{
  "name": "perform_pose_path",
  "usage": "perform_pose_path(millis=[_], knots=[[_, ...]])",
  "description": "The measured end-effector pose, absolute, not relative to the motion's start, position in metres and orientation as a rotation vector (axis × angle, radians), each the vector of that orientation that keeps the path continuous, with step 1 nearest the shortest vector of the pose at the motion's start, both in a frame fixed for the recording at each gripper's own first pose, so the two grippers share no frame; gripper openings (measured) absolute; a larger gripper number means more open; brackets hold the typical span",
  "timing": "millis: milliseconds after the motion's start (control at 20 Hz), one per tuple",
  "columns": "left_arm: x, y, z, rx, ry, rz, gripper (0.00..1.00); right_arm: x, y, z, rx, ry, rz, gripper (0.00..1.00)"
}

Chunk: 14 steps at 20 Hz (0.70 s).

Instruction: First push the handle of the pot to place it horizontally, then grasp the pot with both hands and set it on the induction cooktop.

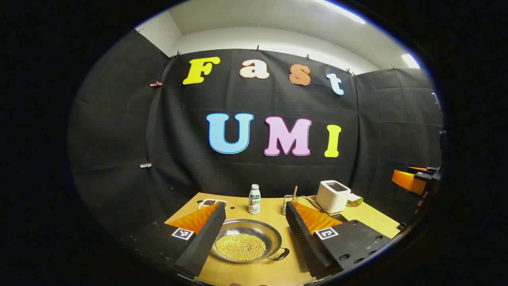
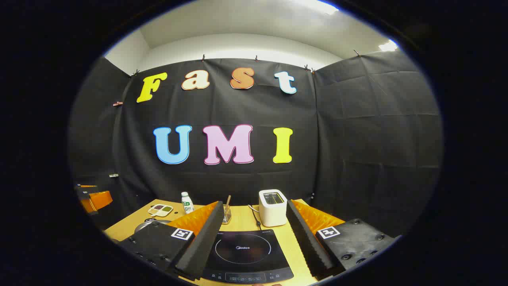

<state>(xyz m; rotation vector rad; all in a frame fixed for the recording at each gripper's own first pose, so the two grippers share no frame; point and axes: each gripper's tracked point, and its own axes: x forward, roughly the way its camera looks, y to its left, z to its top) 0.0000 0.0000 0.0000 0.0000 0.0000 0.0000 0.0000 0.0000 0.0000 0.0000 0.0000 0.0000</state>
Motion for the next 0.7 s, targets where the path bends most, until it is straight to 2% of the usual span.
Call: perform_pose_path(millis=[300,700], knots=[[0.001,0.000,-0.003,0.010,0.013,-0.017,0.95,0.002,0.009,0.003,0.024,-0.004,0.014,0.97],[0.006,0.000,-0.020,0.009,0.056,-0.044,0.95,0.004,0.000,-0.001,0.043,0.010,-0.034,0.97]])
